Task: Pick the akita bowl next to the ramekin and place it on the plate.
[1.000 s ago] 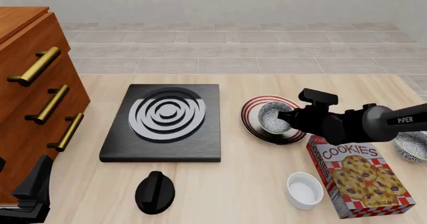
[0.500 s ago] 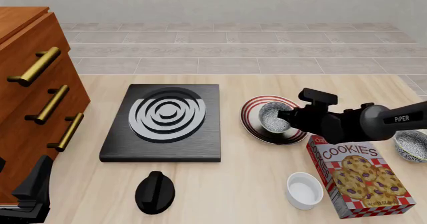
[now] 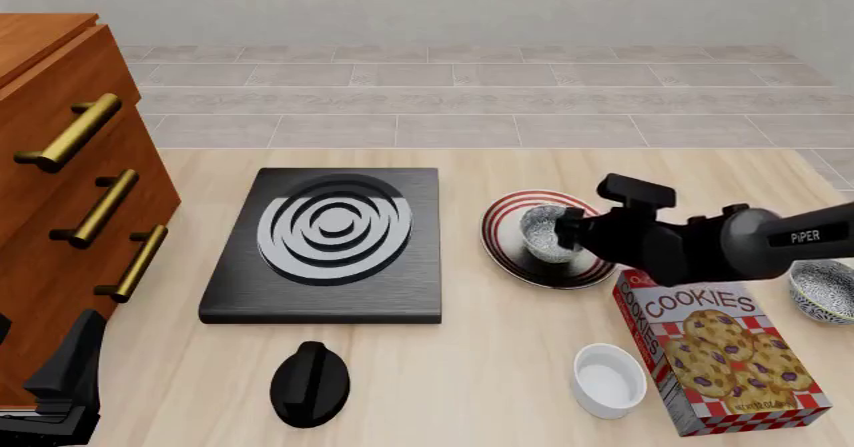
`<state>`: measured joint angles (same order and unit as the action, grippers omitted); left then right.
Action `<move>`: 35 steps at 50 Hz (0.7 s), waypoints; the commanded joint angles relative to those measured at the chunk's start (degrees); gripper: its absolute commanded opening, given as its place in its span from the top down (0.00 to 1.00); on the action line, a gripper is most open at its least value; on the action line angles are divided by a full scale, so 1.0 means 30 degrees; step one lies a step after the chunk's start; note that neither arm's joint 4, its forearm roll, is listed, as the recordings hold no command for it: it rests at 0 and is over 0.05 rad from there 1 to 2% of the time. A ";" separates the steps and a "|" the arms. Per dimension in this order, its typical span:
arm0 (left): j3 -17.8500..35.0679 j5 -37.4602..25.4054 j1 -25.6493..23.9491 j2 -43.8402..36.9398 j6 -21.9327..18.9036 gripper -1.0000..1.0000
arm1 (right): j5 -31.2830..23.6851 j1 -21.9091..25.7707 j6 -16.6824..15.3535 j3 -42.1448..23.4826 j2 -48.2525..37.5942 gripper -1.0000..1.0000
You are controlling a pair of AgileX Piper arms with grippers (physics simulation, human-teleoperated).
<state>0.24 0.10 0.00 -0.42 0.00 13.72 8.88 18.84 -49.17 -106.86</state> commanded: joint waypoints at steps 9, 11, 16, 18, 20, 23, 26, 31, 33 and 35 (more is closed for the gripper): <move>0.0000 0.0000 0.0000 0.0000 0.0000 0.00 | -0.0418 -0.0291 0.0098 0.0017 0.1170 0.00; 0.0000 0.0000 0.0000 0.0000 0.0000 0.00 | -0.0437 -0.0246 0.0110 0.0070 0.1289 0.00; 0.0000 0.0000 0.0000 0.0000 0.0000 0.00 | -0.0458 0.0001 0.0346 0.0337 0.1795 0.00; 0.0000 0.0000 0.0000 0.0000 0.0000 0.00 | -0.0511 0.0072 0.0395 0.0435 0.2047 0.00; 0.0000 0.0000 0.0000 0.0000 0.0000 0.00 | -0.0538 0.0232 0.0484 0.0585 0.2355 0.00; 0.0000 0.0000 0.0000 0.0000 0.0000 0.00 | -0.0590 0.0569 0.0630 0.0828 0.2843 0.00; 0.0000 0.0000 0.0000 0.0000 0.0000 0.00 | -0.0728 0.0690 0.0683 0.0881 0.3222 0.00; 0.0000 0.0000 0.0000 0.0000 0.0000 0.00 | -0.0918 0.0718 0.0737 0.0859 0.3549 0.00; 0.0000 0.0000 0.0000 0.0000 0.0000 0.00 | -0.0960 0.0725 0.0728 0.0895 0.3700 0.00; 0.0000 0.0000 0.0000 0.0000 0.0000 0.00 | -0.1023 0.0691 0.0652 0.0911 0.3801 0.00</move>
<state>0.24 0.10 0.00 -0.42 0.00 11.48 10.44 20.62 -47.00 -97.94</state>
